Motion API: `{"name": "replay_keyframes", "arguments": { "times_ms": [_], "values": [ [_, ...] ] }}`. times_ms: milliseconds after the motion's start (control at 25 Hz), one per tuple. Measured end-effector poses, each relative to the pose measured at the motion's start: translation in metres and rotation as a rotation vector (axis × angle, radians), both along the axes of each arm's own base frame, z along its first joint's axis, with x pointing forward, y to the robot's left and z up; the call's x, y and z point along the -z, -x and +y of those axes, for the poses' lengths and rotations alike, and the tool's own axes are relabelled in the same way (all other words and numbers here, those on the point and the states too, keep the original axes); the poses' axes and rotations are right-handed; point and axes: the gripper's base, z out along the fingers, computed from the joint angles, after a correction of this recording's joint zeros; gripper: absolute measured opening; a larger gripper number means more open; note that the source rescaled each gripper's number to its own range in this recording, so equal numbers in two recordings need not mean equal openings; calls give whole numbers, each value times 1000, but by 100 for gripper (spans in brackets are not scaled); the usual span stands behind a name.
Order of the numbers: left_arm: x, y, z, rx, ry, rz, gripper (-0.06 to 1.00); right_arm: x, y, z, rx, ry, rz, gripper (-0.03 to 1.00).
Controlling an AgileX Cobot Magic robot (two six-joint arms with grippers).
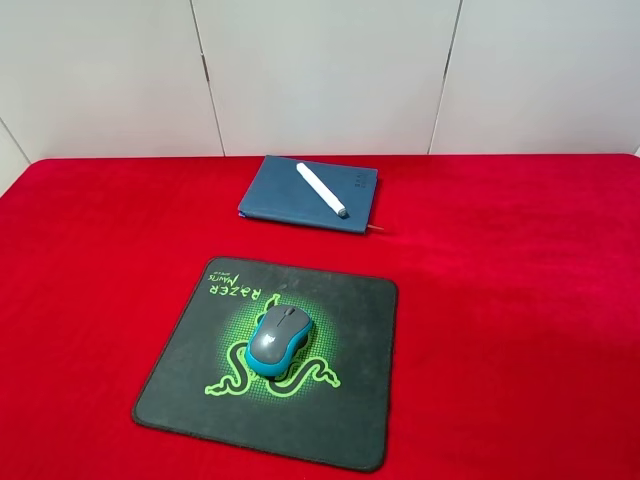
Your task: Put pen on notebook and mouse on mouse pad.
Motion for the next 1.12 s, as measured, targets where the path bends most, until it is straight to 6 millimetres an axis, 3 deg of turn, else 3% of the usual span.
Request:
{"name": "replay_keyframes", "arguments": {
  "times_ms": [240,1120],
  "values": [
    [0,0,0,0,0,-1,100,-2,16,-5,201,-6,-224,100],
    [0,0,0,0,0,-1,100,3,11,-6,258,12,-246,100]
  ]
}}
